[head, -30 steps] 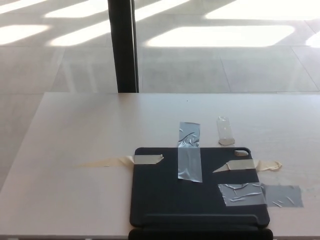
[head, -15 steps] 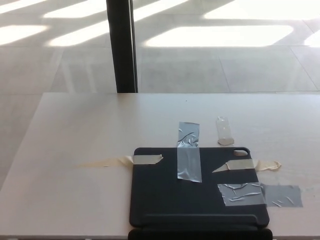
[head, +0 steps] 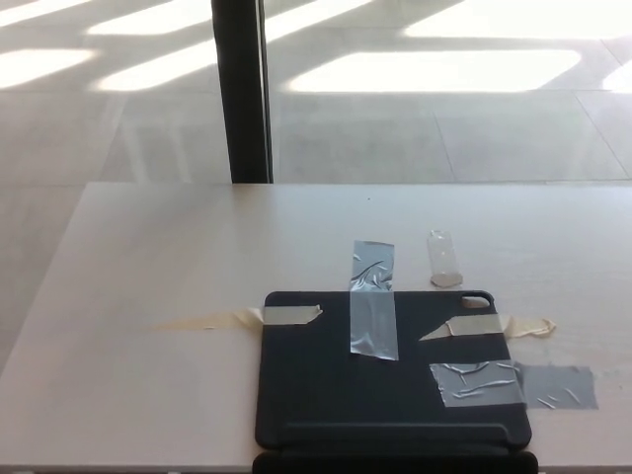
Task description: The robot uses its right hand to open a folded tablet cover kept in the middle of the desk
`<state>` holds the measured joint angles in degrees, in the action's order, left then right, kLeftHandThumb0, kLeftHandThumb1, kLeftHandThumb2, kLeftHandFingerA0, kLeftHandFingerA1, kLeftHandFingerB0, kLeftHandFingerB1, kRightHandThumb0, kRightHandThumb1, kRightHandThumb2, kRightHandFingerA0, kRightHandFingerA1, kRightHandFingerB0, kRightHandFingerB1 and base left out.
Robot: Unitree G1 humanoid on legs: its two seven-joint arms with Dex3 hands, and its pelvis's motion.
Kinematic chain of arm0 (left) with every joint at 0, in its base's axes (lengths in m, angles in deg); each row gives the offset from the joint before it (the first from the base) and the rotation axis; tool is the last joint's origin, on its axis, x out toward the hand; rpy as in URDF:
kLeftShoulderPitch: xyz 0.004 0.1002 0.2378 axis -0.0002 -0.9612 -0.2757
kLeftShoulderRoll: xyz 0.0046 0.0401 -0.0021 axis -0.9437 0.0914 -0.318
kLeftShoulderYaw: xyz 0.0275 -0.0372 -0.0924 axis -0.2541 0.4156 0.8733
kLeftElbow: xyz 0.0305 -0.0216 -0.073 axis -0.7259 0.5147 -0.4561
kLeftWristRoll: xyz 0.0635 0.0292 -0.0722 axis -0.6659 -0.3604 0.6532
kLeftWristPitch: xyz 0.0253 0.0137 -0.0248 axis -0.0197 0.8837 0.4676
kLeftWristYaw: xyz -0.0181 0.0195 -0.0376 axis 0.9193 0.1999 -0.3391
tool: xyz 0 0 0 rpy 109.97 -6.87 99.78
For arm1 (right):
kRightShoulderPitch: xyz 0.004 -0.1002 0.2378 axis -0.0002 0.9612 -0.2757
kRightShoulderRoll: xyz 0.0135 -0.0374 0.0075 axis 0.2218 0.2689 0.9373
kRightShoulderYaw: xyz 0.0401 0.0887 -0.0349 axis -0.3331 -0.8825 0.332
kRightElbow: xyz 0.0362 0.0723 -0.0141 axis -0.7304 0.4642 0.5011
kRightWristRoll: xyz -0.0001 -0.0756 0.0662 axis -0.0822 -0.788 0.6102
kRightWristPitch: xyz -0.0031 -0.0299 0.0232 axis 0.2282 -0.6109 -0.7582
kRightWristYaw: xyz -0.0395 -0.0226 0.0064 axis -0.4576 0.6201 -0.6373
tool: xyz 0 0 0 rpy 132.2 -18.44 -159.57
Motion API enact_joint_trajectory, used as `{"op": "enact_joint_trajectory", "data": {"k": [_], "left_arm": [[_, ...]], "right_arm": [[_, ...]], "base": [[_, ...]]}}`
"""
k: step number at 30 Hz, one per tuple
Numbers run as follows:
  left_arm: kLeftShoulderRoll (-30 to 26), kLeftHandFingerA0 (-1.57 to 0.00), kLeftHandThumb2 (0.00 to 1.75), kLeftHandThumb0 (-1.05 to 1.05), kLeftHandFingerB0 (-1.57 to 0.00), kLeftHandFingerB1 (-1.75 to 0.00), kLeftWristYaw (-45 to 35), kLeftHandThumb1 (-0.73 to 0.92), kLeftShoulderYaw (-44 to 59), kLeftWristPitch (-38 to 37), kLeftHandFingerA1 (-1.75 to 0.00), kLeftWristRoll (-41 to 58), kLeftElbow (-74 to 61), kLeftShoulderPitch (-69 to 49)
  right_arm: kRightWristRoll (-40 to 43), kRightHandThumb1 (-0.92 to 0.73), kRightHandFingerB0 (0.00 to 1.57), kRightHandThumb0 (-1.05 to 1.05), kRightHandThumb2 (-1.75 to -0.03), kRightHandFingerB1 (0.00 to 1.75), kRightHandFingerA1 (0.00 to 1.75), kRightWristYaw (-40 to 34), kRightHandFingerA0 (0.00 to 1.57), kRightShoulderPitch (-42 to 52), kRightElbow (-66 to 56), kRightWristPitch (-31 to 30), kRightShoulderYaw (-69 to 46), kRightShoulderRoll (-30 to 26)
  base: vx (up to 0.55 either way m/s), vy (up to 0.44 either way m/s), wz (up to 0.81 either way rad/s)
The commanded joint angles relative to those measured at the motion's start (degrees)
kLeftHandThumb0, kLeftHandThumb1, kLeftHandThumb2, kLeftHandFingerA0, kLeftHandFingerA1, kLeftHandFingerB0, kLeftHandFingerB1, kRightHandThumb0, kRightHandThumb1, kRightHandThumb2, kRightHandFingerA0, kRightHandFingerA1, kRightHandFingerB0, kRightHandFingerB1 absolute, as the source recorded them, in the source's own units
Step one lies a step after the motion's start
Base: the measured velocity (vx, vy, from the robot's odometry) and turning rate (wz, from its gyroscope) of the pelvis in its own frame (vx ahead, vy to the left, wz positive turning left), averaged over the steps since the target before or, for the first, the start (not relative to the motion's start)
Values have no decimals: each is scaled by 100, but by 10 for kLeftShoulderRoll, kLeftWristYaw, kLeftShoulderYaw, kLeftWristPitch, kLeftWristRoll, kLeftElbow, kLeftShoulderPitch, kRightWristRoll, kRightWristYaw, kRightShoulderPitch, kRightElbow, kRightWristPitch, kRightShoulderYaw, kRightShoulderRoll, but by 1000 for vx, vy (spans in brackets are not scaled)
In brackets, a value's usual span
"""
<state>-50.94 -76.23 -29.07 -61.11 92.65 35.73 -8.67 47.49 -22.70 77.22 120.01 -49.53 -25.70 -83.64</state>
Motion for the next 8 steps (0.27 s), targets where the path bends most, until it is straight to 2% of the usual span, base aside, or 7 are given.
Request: {"op": "enact_joint_trajectory", "data": {"k": [1, 2, 4, 5, 8], "left_arm": [[-16, -65, 70, -88, -44, -60, -6, 92, -8, -9, -76, -4, -2, -11], [-18, -63, 107, -90, -42, -65, -6, 71, -8, -10, -78, -4, 0, -11], [-21, -63, 107, -90, -42, -65, -4, 71, -7, -10, -77, -3, 0, -12], [-20, -64, 68, -88, -44, -61, -3, 92, -4, -8, -77, -1, 0, -11], [-20, -61, 68, -87, -44, -62, 2, 92, 3, -3, -77, 6, -1, -11]], "right_arm": [[9, -88, 54, -76, -67, 40, 46, -1, 73, 18, 12, 35, 18, -4], [9, -88, 54, -74, -67, 40, 47, -3, 73, 16, 16, 38, 23, -3], [14, -88, 53, -73, -67, 40, 46, -2, 72, 11, 27, 42, 29, -5], [15, -89, 53, -75, -67, 40, 47, -2, 75, 13, 27, 41, 32, -5], [17, -89, 53, -74, -67, 40, 47, -4, 75, 12, 28, 45, 37, -5]], "base": [[0, 0, 0], [0, 0, 0], [0, 0, 0], [0, 0, 0], [0, 0, 0]]}}
